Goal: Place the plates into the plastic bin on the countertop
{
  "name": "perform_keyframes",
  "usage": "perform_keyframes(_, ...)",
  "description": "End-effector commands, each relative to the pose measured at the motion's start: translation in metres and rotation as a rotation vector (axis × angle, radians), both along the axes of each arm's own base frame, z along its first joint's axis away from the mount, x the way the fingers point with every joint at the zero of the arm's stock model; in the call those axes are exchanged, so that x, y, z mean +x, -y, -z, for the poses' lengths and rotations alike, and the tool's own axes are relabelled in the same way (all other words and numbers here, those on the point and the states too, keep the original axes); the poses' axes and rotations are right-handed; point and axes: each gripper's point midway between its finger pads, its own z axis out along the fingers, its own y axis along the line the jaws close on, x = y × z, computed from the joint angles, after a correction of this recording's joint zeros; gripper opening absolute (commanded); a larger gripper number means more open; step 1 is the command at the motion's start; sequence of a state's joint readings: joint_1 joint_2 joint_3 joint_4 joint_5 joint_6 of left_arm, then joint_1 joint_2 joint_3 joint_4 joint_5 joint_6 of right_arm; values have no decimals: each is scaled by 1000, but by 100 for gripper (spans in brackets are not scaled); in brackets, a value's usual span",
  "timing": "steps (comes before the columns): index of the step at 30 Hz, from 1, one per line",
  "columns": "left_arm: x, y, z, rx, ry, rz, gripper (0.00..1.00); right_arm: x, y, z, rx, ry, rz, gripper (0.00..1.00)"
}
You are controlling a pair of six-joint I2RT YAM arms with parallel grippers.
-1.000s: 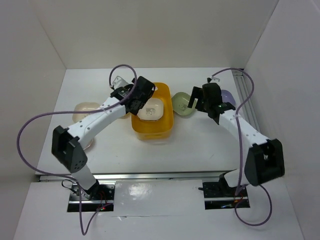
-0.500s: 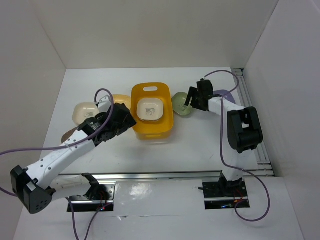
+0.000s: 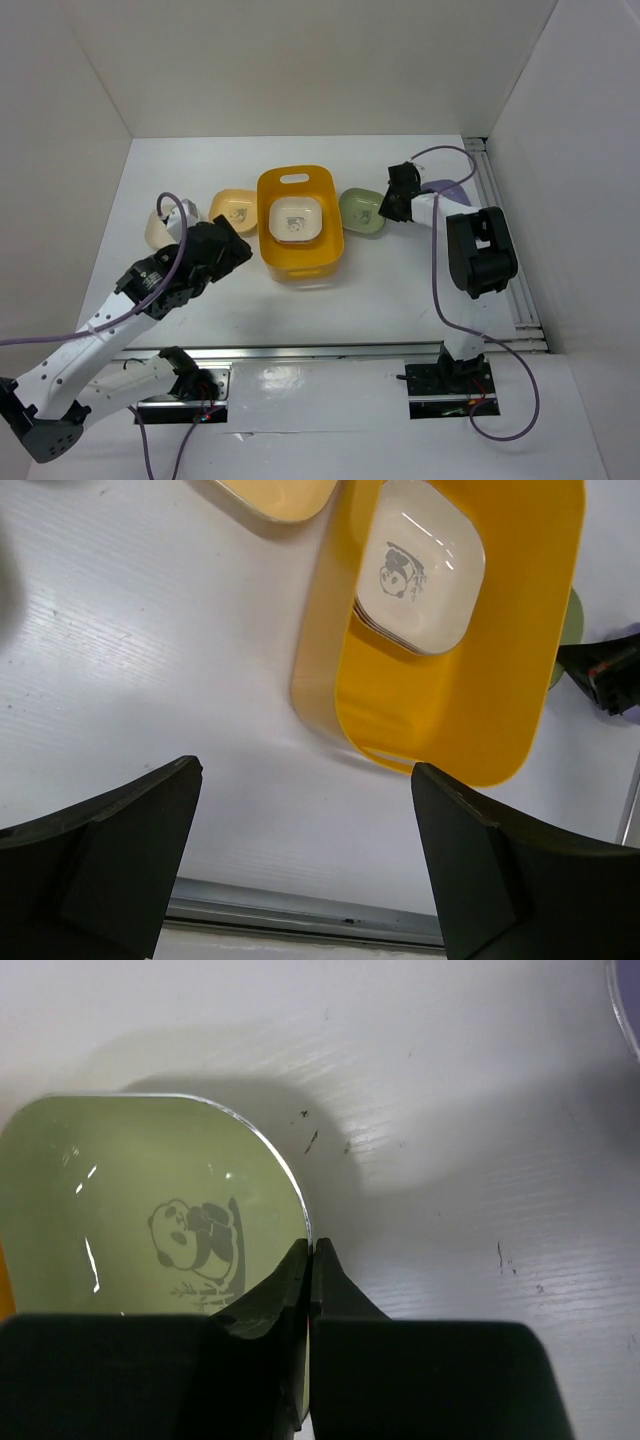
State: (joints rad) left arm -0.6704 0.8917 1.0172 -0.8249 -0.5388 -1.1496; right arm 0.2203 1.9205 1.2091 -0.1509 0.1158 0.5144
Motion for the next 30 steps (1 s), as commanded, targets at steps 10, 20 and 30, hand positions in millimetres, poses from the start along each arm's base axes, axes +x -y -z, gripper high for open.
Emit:
perform_keyframes(10,-10,-18,20,91,-29,-11,99,22,57,-163,-41,331,363,0)
perform_keyframes(20,1,-18,28,129,-53,-13,99,12,-67,-276,33,519,-93,0)
perform_keyframes(30,83,-19,-56,77,11,14,99,19,-158,-207,-30,381,-332,0)
